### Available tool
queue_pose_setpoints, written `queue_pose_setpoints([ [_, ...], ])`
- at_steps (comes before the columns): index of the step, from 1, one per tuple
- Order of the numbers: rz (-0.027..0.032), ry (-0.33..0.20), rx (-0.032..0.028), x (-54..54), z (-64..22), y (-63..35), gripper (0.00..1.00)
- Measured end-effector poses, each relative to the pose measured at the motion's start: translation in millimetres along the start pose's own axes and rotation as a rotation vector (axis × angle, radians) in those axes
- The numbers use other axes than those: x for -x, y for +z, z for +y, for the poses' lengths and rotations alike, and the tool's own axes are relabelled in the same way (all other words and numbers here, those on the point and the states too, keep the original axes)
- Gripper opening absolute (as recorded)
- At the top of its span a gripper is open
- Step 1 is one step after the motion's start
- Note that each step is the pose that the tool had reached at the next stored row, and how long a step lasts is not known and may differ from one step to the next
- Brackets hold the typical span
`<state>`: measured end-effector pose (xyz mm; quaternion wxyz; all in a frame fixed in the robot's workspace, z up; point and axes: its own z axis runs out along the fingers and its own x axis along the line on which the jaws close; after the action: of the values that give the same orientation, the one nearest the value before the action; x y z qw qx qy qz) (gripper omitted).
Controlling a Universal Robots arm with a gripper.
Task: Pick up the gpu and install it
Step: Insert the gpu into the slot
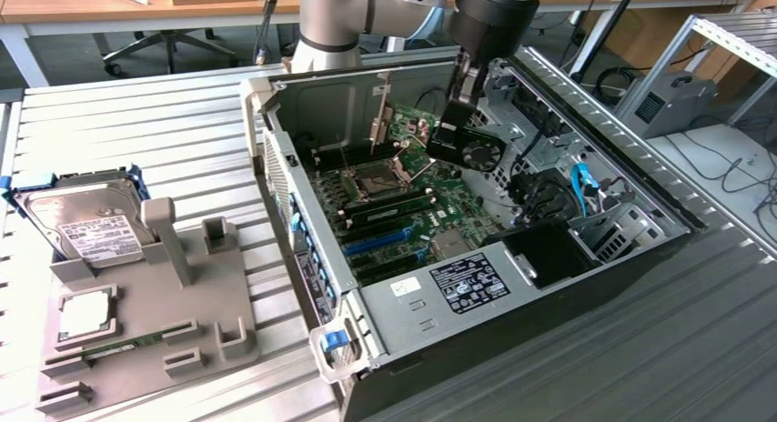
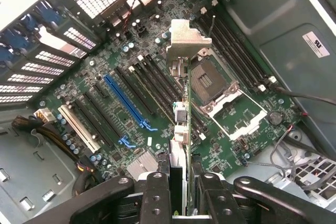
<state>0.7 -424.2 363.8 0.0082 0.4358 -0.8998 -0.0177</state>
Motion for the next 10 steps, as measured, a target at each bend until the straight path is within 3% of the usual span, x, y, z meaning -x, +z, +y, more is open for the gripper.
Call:
queue_pose_setpoints([
  [10,0.0006,-0.016,0.0,0.0,0.0,0.0,0.26],
])
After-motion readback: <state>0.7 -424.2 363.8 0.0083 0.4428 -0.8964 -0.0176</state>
